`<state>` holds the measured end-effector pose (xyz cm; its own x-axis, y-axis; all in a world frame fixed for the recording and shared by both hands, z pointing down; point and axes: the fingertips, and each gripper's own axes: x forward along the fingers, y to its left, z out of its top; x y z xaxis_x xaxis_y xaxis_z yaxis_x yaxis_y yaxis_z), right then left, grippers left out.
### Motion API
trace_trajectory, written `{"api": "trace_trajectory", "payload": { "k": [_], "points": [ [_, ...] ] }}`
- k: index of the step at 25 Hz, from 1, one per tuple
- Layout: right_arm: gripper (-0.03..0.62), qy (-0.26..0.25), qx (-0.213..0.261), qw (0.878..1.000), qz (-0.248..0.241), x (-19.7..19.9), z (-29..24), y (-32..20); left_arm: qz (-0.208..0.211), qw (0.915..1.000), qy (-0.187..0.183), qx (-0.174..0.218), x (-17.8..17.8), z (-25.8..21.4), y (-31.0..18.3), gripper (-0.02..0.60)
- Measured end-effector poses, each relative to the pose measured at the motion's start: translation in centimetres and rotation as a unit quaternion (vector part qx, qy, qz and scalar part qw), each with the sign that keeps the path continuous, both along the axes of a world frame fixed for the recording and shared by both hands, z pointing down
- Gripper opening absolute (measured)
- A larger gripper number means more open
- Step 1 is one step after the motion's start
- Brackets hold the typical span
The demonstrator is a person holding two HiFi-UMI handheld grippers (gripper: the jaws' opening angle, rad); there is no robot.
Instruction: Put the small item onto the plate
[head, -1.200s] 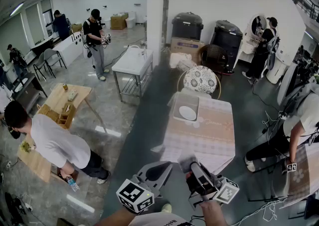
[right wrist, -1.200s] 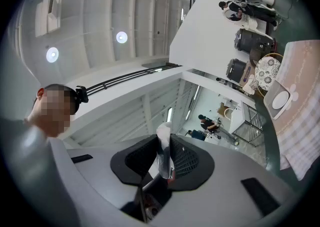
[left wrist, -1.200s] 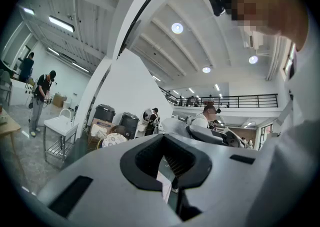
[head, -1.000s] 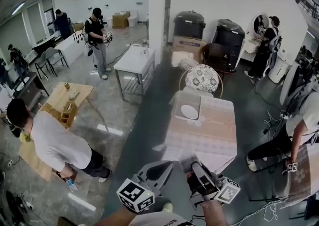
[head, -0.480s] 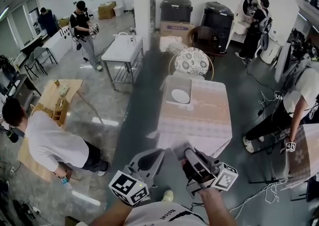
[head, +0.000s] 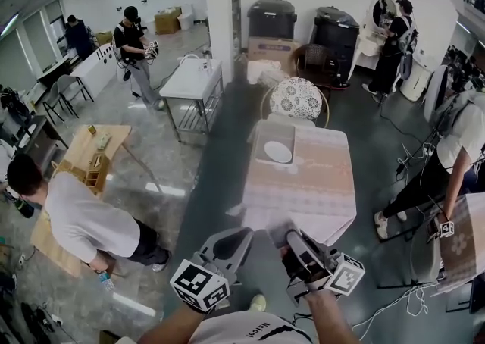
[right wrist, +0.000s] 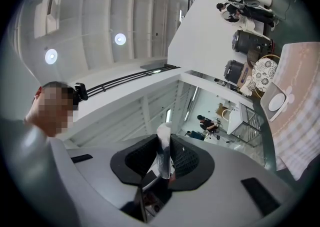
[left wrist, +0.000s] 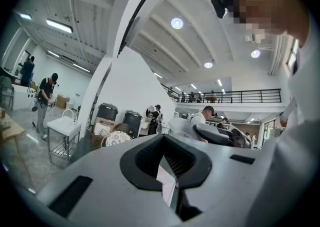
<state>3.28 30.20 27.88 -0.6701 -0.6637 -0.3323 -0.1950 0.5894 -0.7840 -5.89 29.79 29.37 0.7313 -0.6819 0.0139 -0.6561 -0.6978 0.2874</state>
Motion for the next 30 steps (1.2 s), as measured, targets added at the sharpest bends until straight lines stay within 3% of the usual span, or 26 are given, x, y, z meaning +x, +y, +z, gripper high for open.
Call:
{"api": "trace_trajectory", "payload": {
  "k": [12,19,30],
  "points": [
    [0.091,-0.005,0.001,1.0,-0.001,3.4,0.7,-0.9,-0.013,0.9999,-0.008,0.003,3.0,0.1,-1.1,0.006],
    [0.091,-0.003,-0.004,1.0,0.0,3.5,1.0,-2.6,-0.01,0.9999,-0.009,-0.001,3.5,0.4,-2.9,0.006],
    [0.091,0.026,-0.023,0.999,0.015,2.1,2.6,-10.8,0.007,0.9999,-0.01,0.001,2.6,1.8,-11.7,0.006]
  ]
}}
